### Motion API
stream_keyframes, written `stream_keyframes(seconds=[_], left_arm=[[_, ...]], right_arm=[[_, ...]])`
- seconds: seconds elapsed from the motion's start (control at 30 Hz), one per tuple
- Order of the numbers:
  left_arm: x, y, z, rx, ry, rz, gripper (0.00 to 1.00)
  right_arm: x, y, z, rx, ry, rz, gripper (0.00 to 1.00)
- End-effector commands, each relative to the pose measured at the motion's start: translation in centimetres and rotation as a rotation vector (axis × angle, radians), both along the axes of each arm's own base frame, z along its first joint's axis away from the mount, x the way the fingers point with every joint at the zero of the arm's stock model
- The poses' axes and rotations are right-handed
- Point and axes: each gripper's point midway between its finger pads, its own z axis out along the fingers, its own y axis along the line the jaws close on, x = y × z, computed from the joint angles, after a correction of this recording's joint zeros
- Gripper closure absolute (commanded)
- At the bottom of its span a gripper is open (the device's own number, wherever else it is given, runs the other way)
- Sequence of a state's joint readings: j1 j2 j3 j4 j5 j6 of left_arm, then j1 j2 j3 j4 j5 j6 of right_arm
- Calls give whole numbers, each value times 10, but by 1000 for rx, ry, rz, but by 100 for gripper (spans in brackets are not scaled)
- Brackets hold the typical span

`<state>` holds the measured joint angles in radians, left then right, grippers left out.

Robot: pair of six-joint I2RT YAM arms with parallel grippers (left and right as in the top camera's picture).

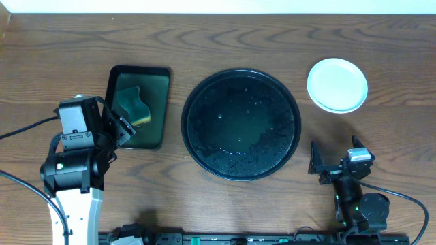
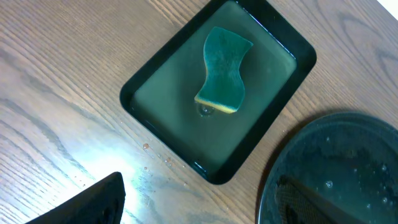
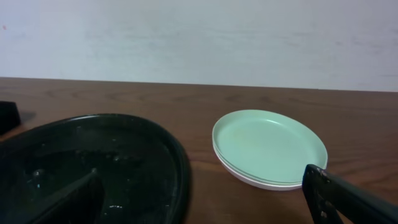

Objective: Clean dirty plates on tray and stack at the side

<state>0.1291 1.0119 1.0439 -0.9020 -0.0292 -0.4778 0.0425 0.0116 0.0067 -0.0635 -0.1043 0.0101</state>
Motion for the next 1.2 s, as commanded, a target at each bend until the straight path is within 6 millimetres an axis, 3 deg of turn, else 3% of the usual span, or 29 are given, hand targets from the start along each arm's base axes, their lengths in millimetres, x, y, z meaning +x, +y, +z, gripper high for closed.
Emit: stream_keyframes(seconds=[0.0,0.6,0.8,1.17], left_arm=[[0,2,1,1,1,10,22],[0,2,1,1,1,10,22],[0,2,1,1,1,11,22],[0,2,1,1,1,10,22]], right_arm=[[0,0,-2,-16,3,2,1],[4,-1,-36,-23,153,-6,1],[4,-1,-32,-22,137,-7,1],[0,-6,-1,-29,0,-35,1]])
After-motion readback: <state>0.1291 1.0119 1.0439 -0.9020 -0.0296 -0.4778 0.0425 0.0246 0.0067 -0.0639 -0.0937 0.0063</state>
